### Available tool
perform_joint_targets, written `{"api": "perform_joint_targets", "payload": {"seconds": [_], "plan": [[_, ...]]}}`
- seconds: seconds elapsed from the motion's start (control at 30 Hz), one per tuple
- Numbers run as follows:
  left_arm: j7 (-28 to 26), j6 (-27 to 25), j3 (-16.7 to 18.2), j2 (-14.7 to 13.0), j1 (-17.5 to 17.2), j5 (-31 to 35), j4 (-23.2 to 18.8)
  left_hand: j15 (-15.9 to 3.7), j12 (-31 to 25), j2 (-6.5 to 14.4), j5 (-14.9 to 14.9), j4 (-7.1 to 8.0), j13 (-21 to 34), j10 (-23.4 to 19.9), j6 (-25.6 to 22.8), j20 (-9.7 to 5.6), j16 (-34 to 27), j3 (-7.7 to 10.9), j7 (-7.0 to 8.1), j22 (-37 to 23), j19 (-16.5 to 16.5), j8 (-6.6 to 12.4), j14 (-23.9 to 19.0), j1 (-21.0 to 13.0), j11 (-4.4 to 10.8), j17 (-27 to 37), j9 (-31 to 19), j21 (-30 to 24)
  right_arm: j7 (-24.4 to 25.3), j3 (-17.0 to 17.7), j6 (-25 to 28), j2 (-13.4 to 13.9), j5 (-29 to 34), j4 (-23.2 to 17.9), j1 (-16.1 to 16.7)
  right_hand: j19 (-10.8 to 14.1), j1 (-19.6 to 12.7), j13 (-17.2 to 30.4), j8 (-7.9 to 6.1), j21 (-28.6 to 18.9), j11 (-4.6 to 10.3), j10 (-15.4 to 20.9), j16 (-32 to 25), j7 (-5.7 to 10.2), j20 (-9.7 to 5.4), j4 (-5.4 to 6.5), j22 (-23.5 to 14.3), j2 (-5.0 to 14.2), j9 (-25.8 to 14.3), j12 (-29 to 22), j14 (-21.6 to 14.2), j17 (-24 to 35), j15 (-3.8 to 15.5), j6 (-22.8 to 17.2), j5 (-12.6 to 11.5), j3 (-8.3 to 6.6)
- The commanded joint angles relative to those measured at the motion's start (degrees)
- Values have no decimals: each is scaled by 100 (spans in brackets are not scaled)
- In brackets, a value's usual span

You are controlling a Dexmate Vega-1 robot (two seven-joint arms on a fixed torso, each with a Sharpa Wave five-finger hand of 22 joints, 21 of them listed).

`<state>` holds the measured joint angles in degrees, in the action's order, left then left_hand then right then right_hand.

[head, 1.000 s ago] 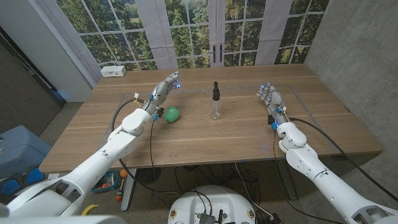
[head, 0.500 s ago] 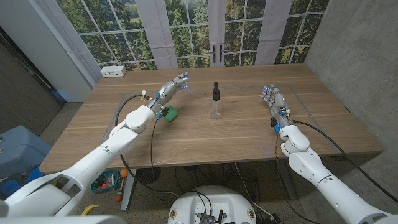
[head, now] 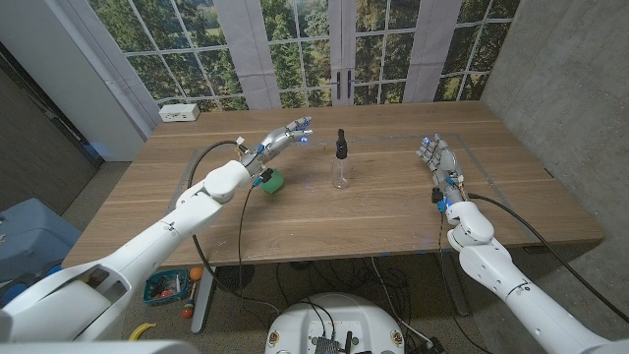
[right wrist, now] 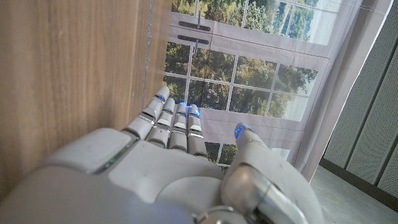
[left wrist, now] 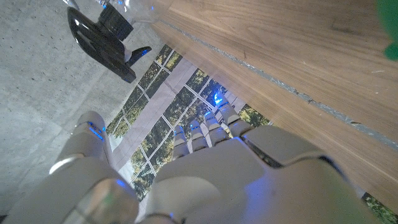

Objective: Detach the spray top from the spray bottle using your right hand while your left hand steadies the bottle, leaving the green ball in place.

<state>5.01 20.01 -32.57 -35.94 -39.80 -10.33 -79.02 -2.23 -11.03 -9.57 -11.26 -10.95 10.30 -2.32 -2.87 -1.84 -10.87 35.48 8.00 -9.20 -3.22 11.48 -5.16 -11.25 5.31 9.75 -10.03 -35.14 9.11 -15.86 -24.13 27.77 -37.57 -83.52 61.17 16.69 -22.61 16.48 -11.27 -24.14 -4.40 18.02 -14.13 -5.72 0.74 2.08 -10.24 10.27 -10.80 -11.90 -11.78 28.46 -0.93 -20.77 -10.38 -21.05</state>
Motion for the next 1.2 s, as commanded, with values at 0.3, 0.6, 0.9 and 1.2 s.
{"api": "perform_joint_targets", "payload": {"seconds": [0.3, 0.6, 0.9, 1.2], "plan": [[5, -505, -181, -352, 17, 743, -598, -264, -55, -158, -187, 7, 24, -83, -162, 0, -2, -174, 104, -32, -132, 71, -51, -295, 54, 23, -21, 135, 190, 110, -181, 4, 101, -291, 349, 36, 87, -1, -35, 25, -29, 49, -2, -7, 53, -42, -11, -52, -21, -50, -33, -3, 8, -72, 14, -7], [121, -824, -321, -478, 43, 1047, -843, -284, -104, -179, -388, 7, 29, -270, -409, 39, -18, -400, 38, -35, -223, 134, -158, -713, 72, 23, -28, 311, 267, 142, -270, -12, 159, -403, 498, 58, 124, -13, -31, 39, -46, 59, -1, -33, 79, -59, -11, -55, -22, -52, -40, -16, -16, -74, 15, -8], [351, -966, -445, -455, 139, 1085, -845, -322, -137, -202, -568, 13, 32, -457, -663, 59, -22, -678, 13, -38, -313, 180, -253, -1115, 123, 22, -33, 487, 303, 186, -345, -34, 170, -438, 584, 81, 156, -22, -35, 50, -66, 85, -4, -55, 103, -74, -11, -62, -22, -61, -56, -28, -44, -95, 16, -7], [485, -1028, -589, -300, 244, 1062, -647, -397, -155, -189, -670, 23, 33, -601, -787, 34, -32, -904, 9, -42, -475, 179, -368, -1381, 218, 20, -35, 577, 322, 234, -355, -18, 171, -463, 635, 99, 177, -28, -35, 58, -91, 102, -8, -67, 115, -89, -11, -70, -22, -66, -74, -38, -49, -104, 16, -5]]}}
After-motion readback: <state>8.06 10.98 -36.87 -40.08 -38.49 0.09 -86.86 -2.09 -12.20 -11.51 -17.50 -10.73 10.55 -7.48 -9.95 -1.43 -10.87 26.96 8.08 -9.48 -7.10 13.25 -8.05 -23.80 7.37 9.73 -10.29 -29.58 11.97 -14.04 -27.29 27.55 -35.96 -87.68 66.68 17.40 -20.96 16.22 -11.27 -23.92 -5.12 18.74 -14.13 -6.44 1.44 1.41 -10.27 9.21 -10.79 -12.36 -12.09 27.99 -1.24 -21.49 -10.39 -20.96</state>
